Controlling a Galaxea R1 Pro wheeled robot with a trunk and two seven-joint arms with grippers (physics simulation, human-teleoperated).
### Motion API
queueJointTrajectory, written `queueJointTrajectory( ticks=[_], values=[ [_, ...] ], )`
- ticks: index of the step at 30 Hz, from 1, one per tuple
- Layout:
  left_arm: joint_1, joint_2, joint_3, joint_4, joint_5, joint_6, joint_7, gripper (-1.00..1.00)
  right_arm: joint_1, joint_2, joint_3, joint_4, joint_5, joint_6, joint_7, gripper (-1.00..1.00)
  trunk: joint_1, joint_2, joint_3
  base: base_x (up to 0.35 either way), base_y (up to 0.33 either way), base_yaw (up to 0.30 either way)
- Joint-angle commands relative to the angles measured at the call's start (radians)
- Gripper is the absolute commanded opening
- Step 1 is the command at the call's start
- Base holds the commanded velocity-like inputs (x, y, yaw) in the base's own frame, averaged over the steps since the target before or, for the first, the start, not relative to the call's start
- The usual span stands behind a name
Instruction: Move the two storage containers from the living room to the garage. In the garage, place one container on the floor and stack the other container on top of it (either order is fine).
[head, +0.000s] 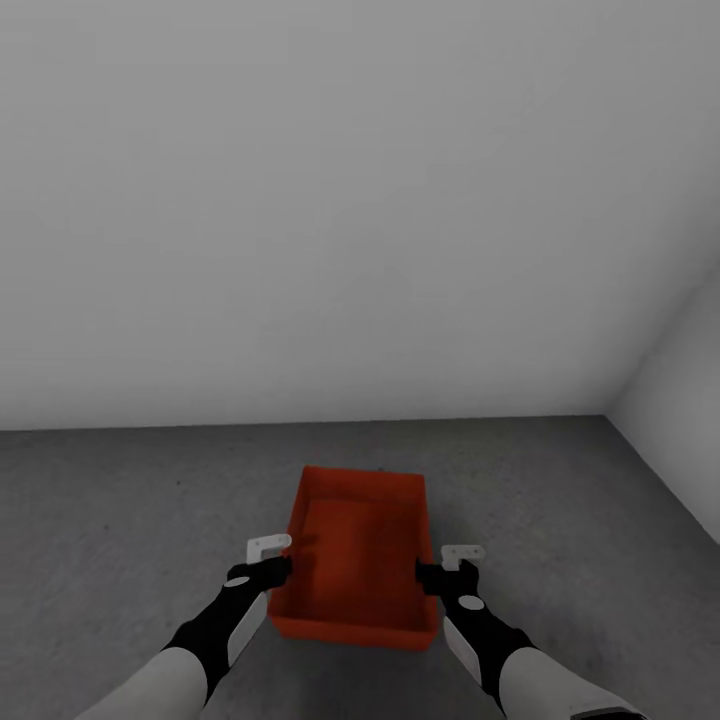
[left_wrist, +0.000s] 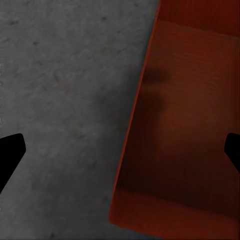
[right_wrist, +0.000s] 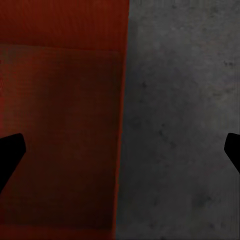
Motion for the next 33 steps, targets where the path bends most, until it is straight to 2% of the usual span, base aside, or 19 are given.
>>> queueJointTrajectory(
  ticks=[1, 25, 33],
  values=[
    [0.0, 0.001, -0.008, -0.002, 0.01, 0.005, 0.008, 1.0, -0.001, 0.0, 0.008, 0.001, -0.002, -0.002, -0.007, 1.0, -0.004, 0.007, 0.002, 0.0, 0.0, 0.0],
    [0.0, 0.001, -0.007, -0.001, 0.01, 0.01, 0.008, 1.0, -0.001, -0.003, 0.009, 0.002, 0.004, 0.002, -0.011, 1.0, -0.096, 0.175, 0.078, 0.0, 0.0, 0.0],
    [0.0, 0.001, -0.007, 0.037, 0.028, 0.008, 0.002, 1.0, 0.0, -0.005, 0.009, 0.034, -0.002, 0.0, -0.007, 1.0, -0.127, 0.231, 0.103, 0.0, 0.0, 0.0]
  ],
)
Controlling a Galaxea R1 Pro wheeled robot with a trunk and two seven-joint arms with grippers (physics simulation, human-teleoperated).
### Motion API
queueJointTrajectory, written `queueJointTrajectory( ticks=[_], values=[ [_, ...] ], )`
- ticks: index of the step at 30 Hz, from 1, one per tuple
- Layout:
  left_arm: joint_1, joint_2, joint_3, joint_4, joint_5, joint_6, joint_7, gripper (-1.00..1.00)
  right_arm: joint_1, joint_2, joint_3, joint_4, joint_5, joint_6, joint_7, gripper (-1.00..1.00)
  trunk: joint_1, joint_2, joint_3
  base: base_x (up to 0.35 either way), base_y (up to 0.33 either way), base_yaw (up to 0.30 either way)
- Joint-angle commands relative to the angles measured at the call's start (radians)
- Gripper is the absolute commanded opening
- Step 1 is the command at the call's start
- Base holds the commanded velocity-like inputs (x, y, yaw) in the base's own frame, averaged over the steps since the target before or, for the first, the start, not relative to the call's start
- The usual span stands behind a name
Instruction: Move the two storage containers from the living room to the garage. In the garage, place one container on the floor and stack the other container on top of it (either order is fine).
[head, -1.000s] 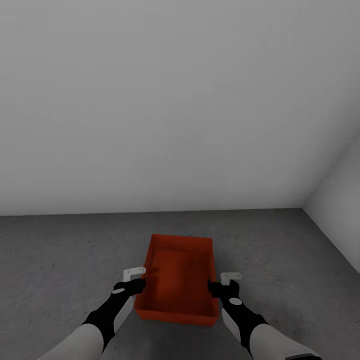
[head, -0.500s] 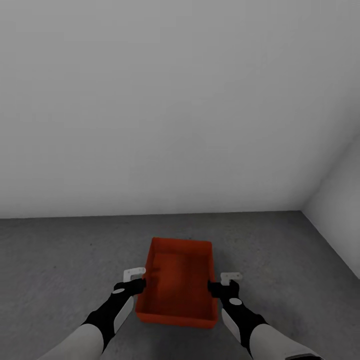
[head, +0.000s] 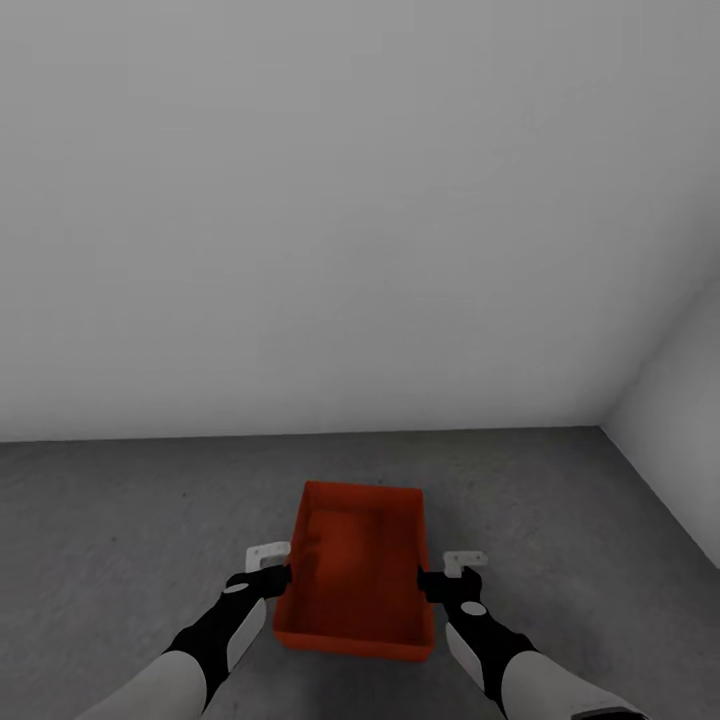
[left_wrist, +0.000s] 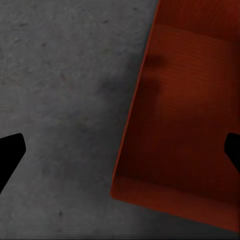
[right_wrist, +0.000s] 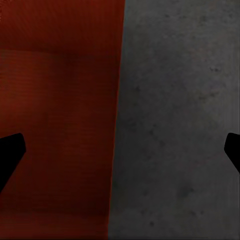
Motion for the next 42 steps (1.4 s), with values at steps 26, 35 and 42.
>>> queueJointTrajectory(
  ticks=[26, 35, 42],
  values=[
    [0.0, -0.002, -0.009, 0.02, 0.027, -0.001, 0.002, 1.0, -0.001, -0.001, 0.01, 0.134, 0.007, -0.007, -0.005, 1.0, -0.1, 0.182, 0.081, 0.0, 0.0, 0.0],
    [0.001, -0.002, -0.01, 0.02, 0.028, 0.001, 0.003, 1.0, -0.001, -0.003, 0.008, 0.136, 0.003, -0.006, -0.006, 1.0, -0.134, 0.245, 0.109, 0.0, 0.0, 0.0],
    [0.001, -0.001, -0.01, 0.02, 0.029, 0.007, 0.004, 1.0, -0.001, -0.002, 0.008, 0.136, 0.001, -0.006, -0.005, 1.0, -0.161, 0.294, 0.131, 0.0, 0.0, 0.0]
  ],
)
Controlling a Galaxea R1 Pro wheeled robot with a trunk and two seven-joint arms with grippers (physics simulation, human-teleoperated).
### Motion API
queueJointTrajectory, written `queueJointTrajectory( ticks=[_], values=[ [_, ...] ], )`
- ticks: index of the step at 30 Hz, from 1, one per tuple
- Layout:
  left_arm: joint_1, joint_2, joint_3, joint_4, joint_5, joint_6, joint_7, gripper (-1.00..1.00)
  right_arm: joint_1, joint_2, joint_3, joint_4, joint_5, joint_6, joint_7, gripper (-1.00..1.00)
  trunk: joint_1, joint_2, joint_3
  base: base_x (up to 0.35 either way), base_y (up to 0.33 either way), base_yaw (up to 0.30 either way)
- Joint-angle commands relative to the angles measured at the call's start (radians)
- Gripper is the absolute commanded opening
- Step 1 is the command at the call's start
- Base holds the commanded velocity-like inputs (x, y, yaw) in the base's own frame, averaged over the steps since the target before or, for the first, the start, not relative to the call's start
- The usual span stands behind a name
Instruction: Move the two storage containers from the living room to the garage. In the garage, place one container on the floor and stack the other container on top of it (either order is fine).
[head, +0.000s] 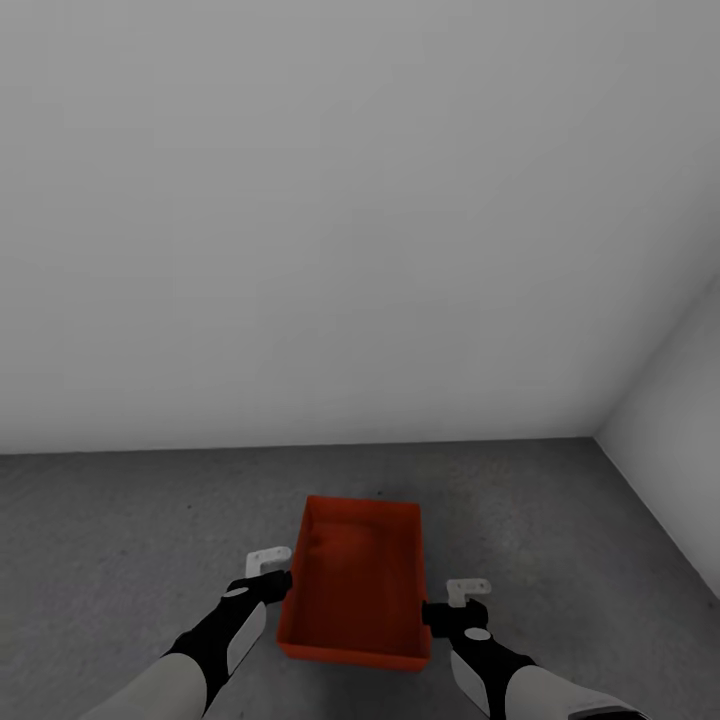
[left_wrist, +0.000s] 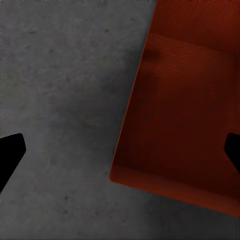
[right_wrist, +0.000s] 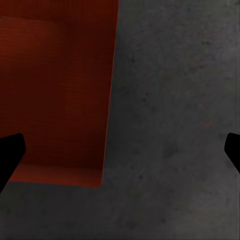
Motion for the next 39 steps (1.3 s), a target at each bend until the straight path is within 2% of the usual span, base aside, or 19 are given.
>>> queueJointTrajectory(
  ticks=[1, 39],
  values=[
    [0.0, 0.001, -0.009, -0.002, 0.01, 0.005, 0.008, 1.0, -0.001, 0.0, 0.008, 0.001, -0.002, -0.002, -0.005, 1.0, -0.004, 0.007, 0.002, 0.0, 0.0, 0.0],
    [-0.001, 0.001, -0.008, -0.005, 0.007, 0.0, 0.007, 1.0, -0.001, -0.001, 0.009, 0.001, -0.001, 0.009, -0.005, 1.0, -0.15, 0.273, 0.122, 0.0, 0.0, 0.0]
  ],
)
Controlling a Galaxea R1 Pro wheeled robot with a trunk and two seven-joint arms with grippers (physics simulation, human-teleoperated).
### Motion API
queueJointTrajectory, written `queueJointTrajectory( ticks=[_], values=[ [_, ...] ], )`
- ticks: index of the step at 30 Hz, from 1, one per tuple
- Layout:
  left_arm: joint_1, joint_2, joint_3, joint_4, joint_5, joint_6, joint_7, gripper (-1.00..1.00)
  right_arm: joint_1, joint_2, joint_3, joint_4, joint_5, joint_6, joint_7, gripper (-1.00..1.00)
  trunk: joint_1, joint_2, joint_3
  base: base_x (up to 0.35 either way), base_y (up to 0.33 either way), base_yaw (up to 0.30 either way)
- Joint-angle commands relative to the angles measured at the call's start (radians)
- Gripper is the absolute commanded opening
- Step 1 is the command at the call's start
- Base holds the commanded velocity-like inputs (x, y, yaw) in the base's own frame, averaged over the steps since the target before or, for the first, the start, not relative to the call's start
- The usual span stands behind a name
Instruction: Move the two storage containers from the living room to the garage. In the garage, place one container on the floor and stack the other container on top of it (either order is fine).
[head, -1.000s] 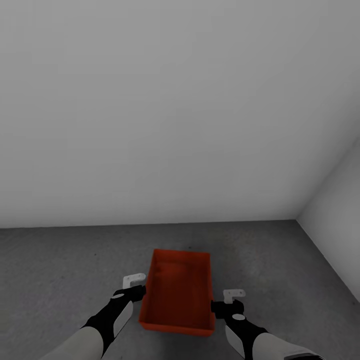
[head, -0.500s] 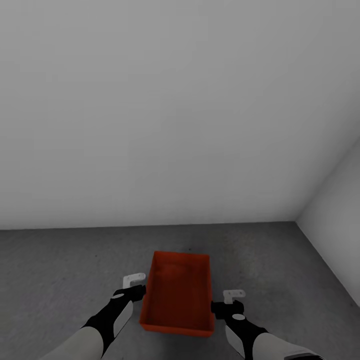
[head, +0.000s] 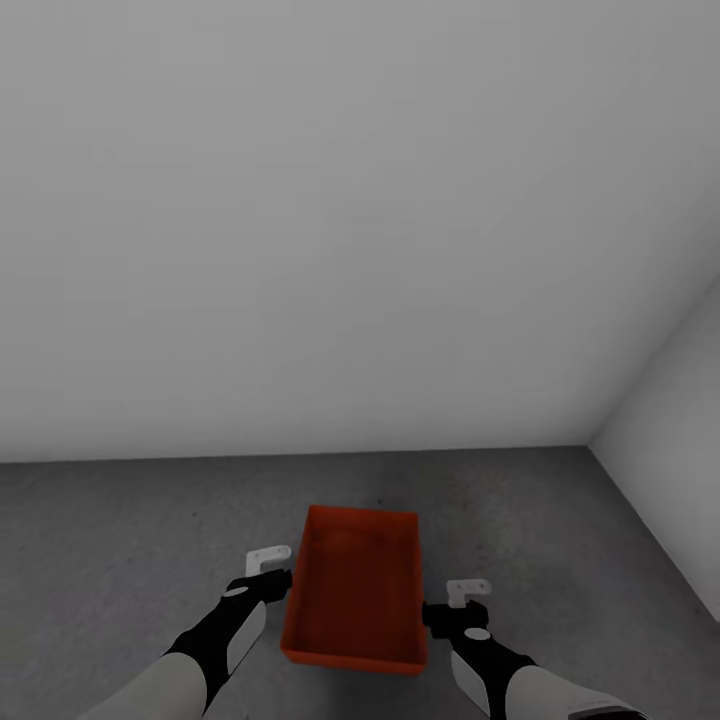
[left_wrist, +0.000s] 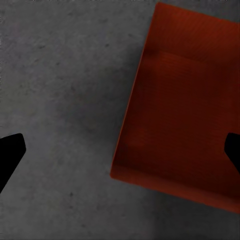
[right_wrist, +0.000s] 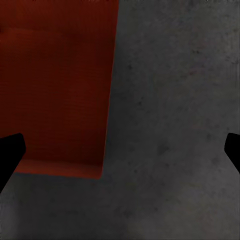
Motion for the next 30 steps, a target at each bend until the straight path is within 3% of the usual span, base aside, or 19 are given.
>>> queueJointTrajectory(
  ticks=[1, 30],
  values=[
    [0.0, 0.001, -0.009, -0.002, 0.009, 0.005, 0.008, 1.0, -0.001, 0.0, 0.008, 0.001, -0.002, -0.002, -0.005, 1.0, -0.004, 0.007, 0.002, 0.0, 0.0, 0.0],
    [0.0, 0.002, -0.008, -0.003, 0.009, 0.003, 0.008, 1.0, -0.001, 0.002, 0.007, -0.01, 0.0, -0.01, -0.019, 1.0, -0.115, 0.21, 0.093, 0.0, 0.0, 0.0]
  ],
)
